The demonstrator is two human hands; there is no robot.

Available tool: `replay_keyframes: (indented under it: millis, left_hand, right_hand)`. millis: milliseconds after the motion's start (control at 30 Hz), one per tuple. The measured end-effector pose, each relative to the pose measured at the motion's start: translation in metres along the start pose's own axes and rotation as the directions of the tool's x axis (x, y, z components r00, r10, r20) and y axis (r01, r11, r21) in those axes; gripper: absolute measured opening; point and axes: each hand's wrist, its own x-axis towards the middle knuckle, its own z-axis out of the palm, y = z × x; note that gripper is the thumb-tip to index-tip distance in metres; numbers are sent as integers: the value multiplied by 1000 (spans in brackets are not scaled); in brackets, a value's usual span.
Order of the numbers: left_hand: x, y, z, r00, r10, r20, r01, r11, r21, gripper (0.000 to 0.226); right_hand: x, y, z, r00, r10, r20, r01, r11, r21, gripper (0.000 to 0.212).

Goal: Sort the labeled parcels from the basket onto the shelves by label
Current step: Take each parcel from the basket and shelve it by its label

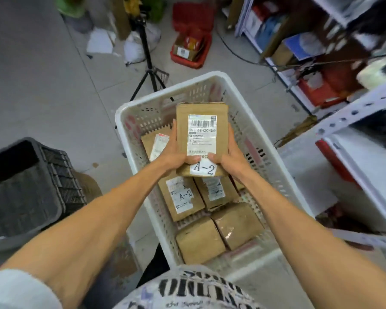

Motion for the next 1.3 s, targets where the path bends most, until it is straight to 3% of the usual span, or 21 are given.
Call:
replay_keyframes:
  millis: [133, 267, 367, 533, 633, 833, 1000, 1100, 1233, 1300]
  left_hand:
    - [-56, 12, 49, 994, 94, 54, -99, 989, 111, 106]
    - [-104, 15, 103, 982, 108, 153, -129, 982, 139, 109]
    - [-136, 11, 141, 977, 67, 203, -99, 983, 153, 119]
    - [-180, -19, 197, 956, 18, 292, -69, 984, 165, 112]
    - [-198, -34, 224, 940, 11, 340, -82, 977, 195, 101]
    - [-224, -58, 271, 905, -89, 416, -31, 961, 273, 127]
    - [-249, -80, 325, 861, -116, 496, -11, 970, 244, 120]
    - [-255, -82, 364, 797, -114, 593, -67, 959, 274, 114]
    - [-272, -76, 431, 687, -138, 713, -164, 927, 338, 129]
    - [-283, -70, 469, 635, -121, 763, -222, 918, 330, 119]
  right_hand:
    - [-82, 1, -25, 991, -101, -91, 101, 995, -5, 91]
    - [-162, 20, -50, 970, -136, -200, 134, 991, -23, 101]
    - [-222, 39, -66, 962, -97, -255, 99, 995, -8, 97]
    - [-296, 79, -82, 943, -42, -331, 44, 999, -1, 87]
    - [-333, 101, -87, 927, 25, -375, -18, 1000, 20, 90]
    - [-393, 141, -89, 895, 90, -438, -69, 996, 63, 102]
    - [-446, 179, -107, 857, 201, -475, -111, 971, 211, 102]
    - [-483, 201, -127, 830, 244, -502, -126, 958, 257, 99]
    - [-539, 221, -158, 721, 317, -616, -158, 941, 299, 103]
    - [-569, 228, -172, 657, 338, -674, -157, 936, 316, 104]
